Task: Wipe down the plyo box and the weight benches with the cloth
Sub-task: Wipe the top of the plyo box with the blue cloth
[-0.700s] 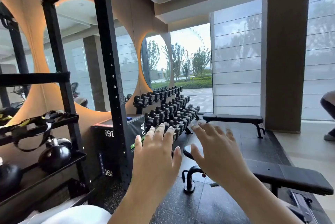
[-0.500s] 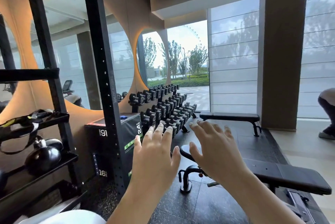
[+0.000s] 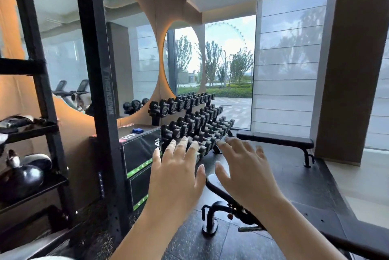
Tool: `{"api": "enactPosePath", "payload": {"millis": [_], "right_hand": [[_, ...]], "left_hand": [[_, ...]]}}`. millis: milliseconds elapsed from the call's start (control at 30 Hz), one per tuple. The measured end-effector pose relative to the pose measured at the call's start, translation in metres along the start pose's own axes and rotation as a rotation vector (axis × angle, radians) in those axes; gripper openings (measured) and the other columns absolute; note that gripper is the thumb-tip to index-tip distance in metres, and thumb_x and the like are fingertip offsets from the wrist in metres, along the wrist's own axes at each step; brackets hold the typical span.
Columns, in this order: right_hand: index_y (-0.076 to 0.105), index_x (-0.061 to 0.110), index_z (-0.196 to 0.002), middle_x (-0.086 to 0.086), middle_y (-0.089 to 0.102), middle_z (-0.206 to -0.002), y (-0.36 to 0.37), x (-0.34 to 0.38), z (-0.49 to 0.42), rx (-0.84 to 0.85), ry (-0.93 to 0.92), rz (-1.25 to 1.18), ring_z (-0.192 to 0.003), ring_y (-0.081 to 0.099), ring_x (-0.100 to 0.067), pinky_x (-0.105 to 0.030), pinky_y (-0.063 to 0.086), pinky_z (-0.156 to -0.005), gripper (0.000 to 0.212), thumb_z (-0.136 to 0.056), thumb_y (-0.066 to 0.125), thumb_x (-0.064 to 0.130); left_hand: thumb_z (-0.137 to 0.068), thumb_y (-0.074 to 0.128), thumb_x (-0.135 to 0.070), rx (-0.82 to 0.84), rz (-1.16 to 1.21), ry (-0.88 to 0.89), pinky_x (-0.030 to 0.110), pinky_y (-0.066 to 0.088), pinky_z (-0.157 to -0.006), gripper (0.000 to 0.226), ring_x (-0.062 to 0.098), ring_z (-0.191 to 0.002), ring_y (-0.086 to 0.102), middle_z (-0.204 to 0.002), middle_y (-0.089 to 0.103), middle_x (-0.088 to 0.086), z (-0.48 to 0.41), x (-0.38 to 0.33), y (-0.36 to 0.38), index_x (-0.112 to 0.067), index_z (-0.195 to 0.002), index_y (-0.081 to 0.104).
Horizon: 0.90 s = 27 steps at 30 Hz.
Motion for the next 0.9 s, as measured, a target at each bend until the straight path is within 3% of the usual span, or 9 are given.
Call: {"api": "enactPosePath", "payload": {"millis": [67, 133, 267, 400, 900], "right_hand": [[0.068, 0.016, -0.103, -0.002, 0.07, -0.097, 0.027, -0.005, -0.008, -0.008, -0.019, -0.01, -0.086, 0.068, -0.023, -0.052, 0.051, -0.078, 0.044, -0.064, 0.078, 0.033], [0.068, 0.015, -0.104, -0.003, 0.07, -0.098, 0.055, -0.006, -0.014, 0.006, -0.03, -0.033, -0.087, 0.068, -0.023, -0.052, 0.051, -0.079, 0.042, -0.066, 0.072, 0.034], [0.068, 0.013, -0.104, -0.007, 0.07, -0.101, 0.117, -0.013, -0.029, 0.049, -0.043, -0.055, -0.09, 0.067, -0.026, -0.053, 0.05, -0.081, 0.041, -0.069, 0.065, 0.034], [0.067, 0.013, -0.106, -0.007, 0.069, -0.101, 0.19, -0.023, -0.057, 0.087, -0.041, -0.046, -0.091, 0.067, -0.027, -0.054, 0.049, -0.082, 0.045, -0.065, 0.079, 0.03], [0.067, 0.011, -0.11, -0.009, 0.068, -0.108, 0.457, -0.033, -0.154, 0.213, -0.06, -0.132, -0.099, 0.065, -0.028, -0.059, 0.05, -0.083, 0.05, -0.065, 0.079, 0.028]], "left_hand": [[-0.091, 0.038, -0.036, 0.018, 0.033, -0.034, 0.054, 0.032, -0.103, 0.047, 0.024, -0.129, 0.042, -0.14, 0.046, 0.005, -0.016, 0.008, 0.024, -0.018, -0.134, 0.047], [-0.092, 0.039, -0.036, 0.026, 0.004, -0.027, 0.052, 0.029, -0.105, 0.048, 0.025, -0.131, 0.038, -0.142, 0.043, 0.005, -0.03, 0.017, 0.05, -0.018, -0.136, 0.044], [-0.08, 0.037, -0.038, 0.022, 0.005, -0.016, 0.055, 0.047, -0.083, 0.05, 0.03, -0.106, 0.061, -0.115, 0.065, 0.011, -0.063, 0.039, 0.102, -0.012, -0.113, 0.064], [-0.08, 0.034, -0.036, -0.009, -0.007, 0.002, 0.056, 0.045, -0.086, 0.052, 0.031, -0.111, 0.058, -0.117, 0.063, 0.012, -0.11, 0.064, 0.159, -0.011, -0.116, 0.062], [-0.082, 0.036, -0.031, 0.059, 0.014, -0.075, 0.056, 0.044, -0.087, 0.047, 0.034, -0.112, 0.057, -0.12, 0.061, 0.015, -0.27, 0.177, 0.35, -0.008, -0.112, 0.063]]}}
Point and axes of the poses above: each hand's wrist, its own z-axis away from the middle knuckle, its own y-axis out of the palm, x = y × z, the point moved 8 cm from there along -z, towards the middle knuckle
